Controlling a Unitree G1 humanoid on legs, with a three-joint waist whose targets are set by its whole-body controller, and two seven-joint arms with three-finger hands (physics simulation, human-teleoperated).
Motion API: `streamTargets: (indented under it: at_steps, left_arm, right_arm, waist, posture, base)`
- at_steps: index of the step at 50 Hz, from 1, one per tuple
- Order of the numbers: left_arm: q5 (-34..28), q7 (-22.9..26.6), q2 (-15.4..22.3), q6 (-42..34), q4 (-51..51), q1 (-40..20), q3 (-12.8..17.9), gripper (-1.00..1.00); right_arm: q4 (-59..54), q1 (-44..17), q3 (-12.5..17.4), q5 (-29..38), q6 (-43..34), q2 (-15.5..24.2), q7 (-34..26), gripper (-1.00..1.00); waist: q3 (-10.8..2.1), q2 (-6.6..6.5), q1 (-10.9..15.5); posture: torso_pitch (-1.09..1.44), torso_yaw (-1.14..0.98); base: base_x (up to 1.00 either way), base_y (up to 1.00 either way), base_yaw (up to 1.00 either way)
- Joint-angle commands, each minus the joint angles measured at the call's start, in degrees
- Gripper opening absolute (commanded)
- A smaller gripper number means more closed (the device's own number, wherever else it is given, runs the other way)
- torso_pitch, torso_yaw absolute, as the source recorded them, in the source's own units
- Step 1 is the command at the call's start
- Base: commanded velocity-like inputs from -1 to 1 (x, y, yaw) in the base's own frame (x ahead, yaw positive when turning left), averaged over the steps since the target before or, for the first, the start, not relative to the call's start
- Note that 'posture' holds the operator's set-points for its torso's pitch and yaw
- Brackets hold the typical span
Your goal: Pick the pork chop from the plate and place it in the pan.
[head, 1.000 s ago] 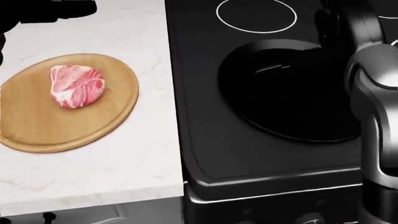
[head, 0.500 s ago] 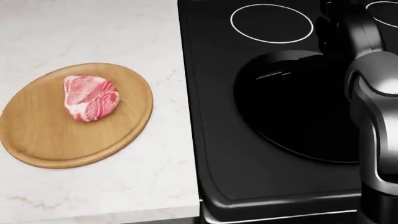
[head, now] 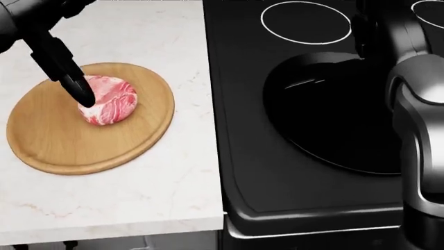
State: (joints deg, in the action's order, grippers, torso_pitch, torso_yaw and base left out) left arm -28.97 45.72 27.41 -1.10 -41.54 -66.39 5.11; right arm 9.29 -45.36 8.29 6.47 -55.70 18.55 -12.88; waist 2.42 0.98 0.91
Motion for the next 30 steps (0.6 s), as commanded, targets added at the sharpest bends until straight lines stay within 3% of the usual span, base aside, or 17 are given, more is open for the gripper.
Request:
streamTargets:
  at_steps: [1, 4, 5, 8, 9, 12, 18, 23, 30]
  left_arm:
    - [0.46, -0.19, 0.39, 0.22, 3.47, -1.77, 0.68, 1.00]
    - [-0.45, 1.45, -0.01, -0.52, 5.73, 0.27, 0.00, 1.00]
    - [-1.83, -0.27, 0.20, 1.28, 4.33, 0.04, -0.31, 1.00]
    - [-13.34, -7.56, 4.53, 17.48, -2.90, -1.91, -4.37, 1.00]
    - [-15.26, -8.39, 4.66, 19.73, -3.88, -3.42, -3.98, 1.00]
    - [-16.86, -3.76, 3.99, 20.45, 0.60, -5.33, -2.54, 1.00]
    - [-19.35, -1.53, 3.90, 22.59, -0.02, -10.02, -1.18, 1.00]
    - [-17.54, 2.92, 4.20, 24.35, 0.44, -11.67, -0.66, 1.00]
    - [-14.27, 10.19, 5.32, 32.81, 2.70, -10.52, -0.38, 1.00]
  right_arm:
    - [2.06, -1.48, 0.56, 0.34, 1.79, 0.61, 0.27, 1.00]
    - [1.23, -1.47, 0.25, 0.45, 2.64, 0.25, 0.42, 1.00]
    - [1.93, -1.55, 0.15, 0.57, 1.84, 0.23, 0.35, 1.00]
    - [2.02, -1.49, 0.08, 0.77, 1.72, 0.15, 0.21, 1.00]
    - [1.63, -1.86, 0.10, 0.78, 1.86, 0.12, 0.19, 1.00]
    - [1.49, -1.72, -0.08, 0.90, 2.11, -0.21, 0.22, 1.00]
    - [1.07, -1.66, 0.10, 0.99, 2.48, -0.03, -0.14, 1.00]
    - [1.28, -2.00, -0.20, 1.21, 1.87, -0.24, -0.15, 1.00]
    - [1.48, -1.76, 0.18, 1.23, 1.95, -0.24, -0.31, 1.00]
  waist:
    - [-1.92, -0.30, -0.09]
    - [-2.01, -0.39, -0.12]
    - [-2.04, -0.48, -0.15]
    - [-2.22, -0.59, -0.20]
    - [-2.28, -0.60, -0.25]
    - [-2.34, -0.62, -0.48]
    - [-2.02, -0.41, -0.30]
    - [-2.01, -0.73, -0.37]
    - [-1.98, -0.94, -0.30]
  posture:
    - [0.00, 0.00]
    - [0.00, 0.00]
    - [0.00, 0.00]
    - [0.00, 0.00]
    - [0.00, 0.00]
    - [0.00, 0.00]
    - [0.00, 0.00]
    - [0.00, 0.00]
    - [0.00, 0.00]
  base:
    - [0.00, 0.00, 0.00]
    - [0.00, 0.00, 0.00]
    - [0.00, 0.00, 0.00]
    - [0.00, 0.00, 0.00]
    - [0.00, 0.00, 0.00]
    - [0.00, 0.00, 0.00]
    - [0.00, 0.00, 0.00]
    - [0.00, 0.00, 0.00]
    - [0.00, 0.00, 0.00]
